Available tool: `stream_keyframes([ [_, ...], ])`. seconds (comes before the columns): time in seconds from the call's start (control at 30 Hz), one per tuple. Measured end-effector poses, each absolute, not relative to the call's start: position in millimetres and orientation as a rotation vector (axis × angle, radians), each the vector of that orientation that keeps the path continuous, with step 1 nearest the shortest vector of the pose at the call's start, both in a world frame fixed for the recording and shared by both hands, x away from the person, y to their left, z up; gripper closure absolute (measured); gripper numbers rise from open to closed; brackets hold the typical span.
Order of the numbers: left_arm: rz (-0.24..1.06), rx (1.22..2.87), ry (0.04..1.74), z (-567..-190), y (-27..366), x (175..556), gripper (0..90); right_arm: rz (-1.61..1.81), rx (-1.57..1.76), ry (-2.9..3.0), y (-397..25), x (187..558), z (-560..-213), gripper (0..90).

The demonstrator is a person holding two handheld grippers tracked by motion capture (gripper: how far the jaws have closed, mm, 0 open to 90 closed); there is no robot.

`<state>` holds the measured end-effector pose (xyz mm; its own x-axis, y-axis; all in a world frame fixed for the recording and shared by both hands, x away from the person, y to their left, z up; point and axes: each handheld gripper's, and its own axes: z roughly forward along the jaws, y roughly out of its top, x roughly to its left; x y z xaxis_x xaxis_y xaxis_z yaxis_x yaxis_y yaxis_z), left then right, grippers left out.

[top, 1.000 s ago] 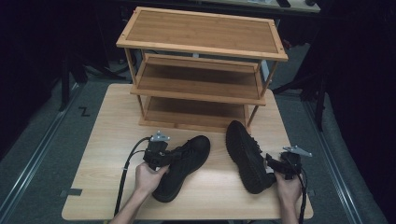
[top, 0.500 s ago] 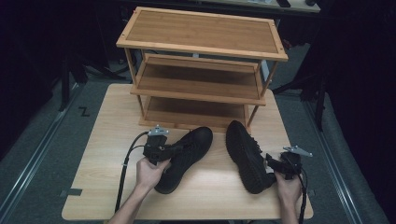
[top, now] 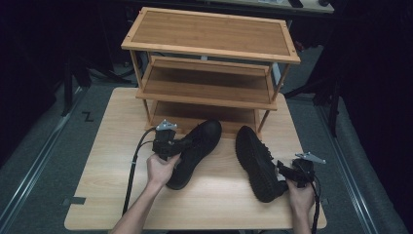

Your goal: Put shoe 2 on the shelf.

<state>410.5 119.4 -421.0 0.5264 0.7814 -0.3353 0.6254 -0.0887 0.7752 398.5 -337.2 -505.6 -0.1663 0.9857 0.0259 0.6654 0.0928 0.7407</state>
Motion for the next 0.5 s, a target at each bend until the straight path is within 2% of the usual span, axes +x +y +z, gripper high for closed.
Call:
stream_keyframes([
  [0.5,0.236,1.746,1.221,-415.6,115.0,442.7,85.0,0.864,1.608,1.892,-337.7,398.6,-505.7,32.7],
])
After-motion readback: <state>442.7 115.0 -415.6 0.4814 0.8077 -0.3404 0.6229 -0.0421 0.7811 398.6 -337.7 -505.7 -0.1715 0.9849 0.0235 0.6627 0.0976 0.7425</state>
